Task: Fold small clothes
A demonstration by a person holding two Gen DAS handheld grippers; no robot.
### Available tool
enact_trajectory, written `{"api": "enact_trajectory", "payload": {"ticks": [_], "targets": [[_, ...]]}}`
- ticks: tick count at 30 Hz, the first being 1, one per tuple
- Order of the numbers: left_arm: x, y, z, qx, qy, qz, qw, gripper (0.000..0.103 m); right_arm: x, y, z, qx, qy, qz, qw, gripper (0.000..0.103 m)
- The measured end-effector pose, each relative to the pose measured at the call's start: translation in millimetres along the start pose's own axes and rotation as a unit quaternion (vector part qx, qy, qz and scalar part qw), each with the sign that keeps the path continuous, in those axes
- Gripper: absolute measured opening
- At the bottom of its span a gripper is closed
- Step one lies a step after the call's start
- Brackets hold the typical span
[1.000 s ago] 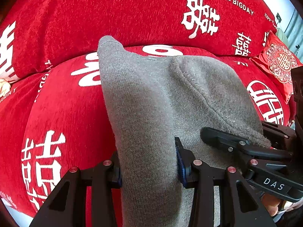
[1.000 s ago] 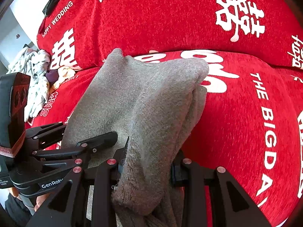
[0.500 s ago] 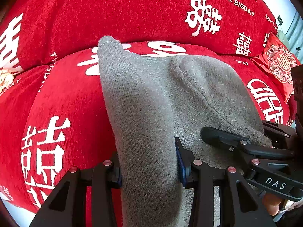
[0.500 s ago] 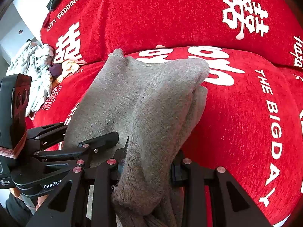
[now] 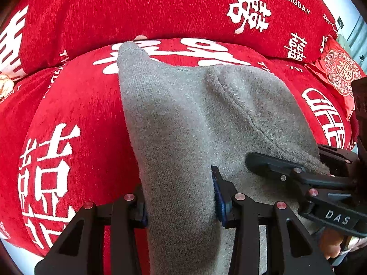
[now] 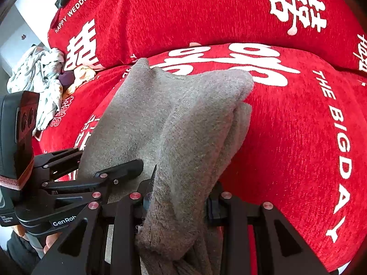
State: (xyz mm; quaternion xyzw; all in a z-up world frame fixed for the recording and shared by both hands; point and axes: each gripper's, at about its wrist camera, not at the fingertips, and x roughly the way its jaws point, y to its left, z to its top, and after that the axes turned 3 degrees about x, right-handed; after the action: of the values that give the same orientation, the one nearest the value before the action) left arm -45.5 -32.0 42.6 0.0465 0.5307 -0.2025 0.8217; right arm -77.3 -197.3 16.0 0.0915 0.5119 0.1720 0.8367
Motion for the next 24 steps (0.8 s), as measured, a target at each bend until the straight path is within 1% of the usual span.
{"api": "enact_trajectory", "payload": {"ticks": [1,2,3,4,5,6,8,9,11,13,15,16,17,18,20,21,24], "targets": [[1.3,0.4,-1.7,0.001,-0.001,0.006,1.0000,0.058,2.4,-1.6,-0.4,0.001,0.002,0.001,1.000,0.035],[2.4,0.8,-3.5,0.003,-0.002,0.016,0.9999,0.072,4.6,-5.3,-1.2,0.004,0.005,0.003,1.000,0.039],[2.1,2.3,-5.5,0.004,-0.009,0.034,0.9994,0.079,7.1,-10.7,-2.5,0.012,0.010,0.006,1.000,0.041],[0.4,4.7,-7.4,0.004,-0.016,0.048,0.9987,0.089,8.6,-18.9,-3.4,0.026,0.014,0.010,1.000,0.048],[-2.4,8.1,-10.2,0.003,-0.021,0.050,0.9985,0.090,7.7,-25.8,-4.7,0.040,0.013,0.013,0.999,0.051],[-7.5,13.1,-13.1,-0.003,-0.025,0.038,0.9989,0.090,3.3,-36.4,-6.0,0.059,0.006,0.024,0.998,0.051],[-17.6,23.6,-16.3,-0.019,-0.034,0.031,0.9988,0.090,-8.6,-46.3,-6.3,0.081,-0.011,0.034,0.996,0.051],[-23.2,28.5,-16.5,-0.028,-0.042,0.032,0.9982,0.090,-13.5,-47.5,-6.0,0.083,-0.020,0.033,0.996,0.051],[-32.7,39.6,-11.6,-0.051,-0.060,0.028,0.9965,0.090,-29.6,-44.6,0.9,0.072,-0.051,0.026,0.996,0.051],[-31.7,46.1,3.2,-0.068,-0.057,0.036,0.9954,0.090,-37.9,-34.0,15.1,0.049,-0.067,0.032,0.996,0.052],[-21.7,46.4,19.6,-0.062,-0.043,0.063,0.9952,0.090,-35.0,-22.2,30.9,0.029,-0.064,0.052,0.996,0.054],[-12.0,47.5,31.5,-0.059,-0.032,0.092,0.9935,0.090,-28.7,-16.3,40.1,0.017,-0.058,0.066,0.996,0.054],[-4.4,49.5,38.7,-0.057,-0.025,0.106,0.9924,0.090,-18.1,-12.3,49.0,0.009,-0.045,0.072,0.996,0.054],[4.3,52.4,45.7,-0.056,-0.014,0.116,0.9916,0.090,-10.8,-11.3,52.3,0.006,-0.037,0.068,0.997,0.054],[19.3,57.2,53.5,-0.056,0.007,0.136,0.9892,0.090,12.0,-16.4,63.2,0.007,-0.017,0.029,0.999,0.054],[24.6,57.9,54.7,-0.054,0.014,0.142,0.9884,0.090,26.6,-23.5,67.6,0.016,-0.002,0.019,1.000,0.054],[39.7,61.8,54.1,-0.041,0.025,0.154,0.9869,0.090,35.2,-39.9,72.2,0.039,-0.006,0.044,0.998,0.053]]}}
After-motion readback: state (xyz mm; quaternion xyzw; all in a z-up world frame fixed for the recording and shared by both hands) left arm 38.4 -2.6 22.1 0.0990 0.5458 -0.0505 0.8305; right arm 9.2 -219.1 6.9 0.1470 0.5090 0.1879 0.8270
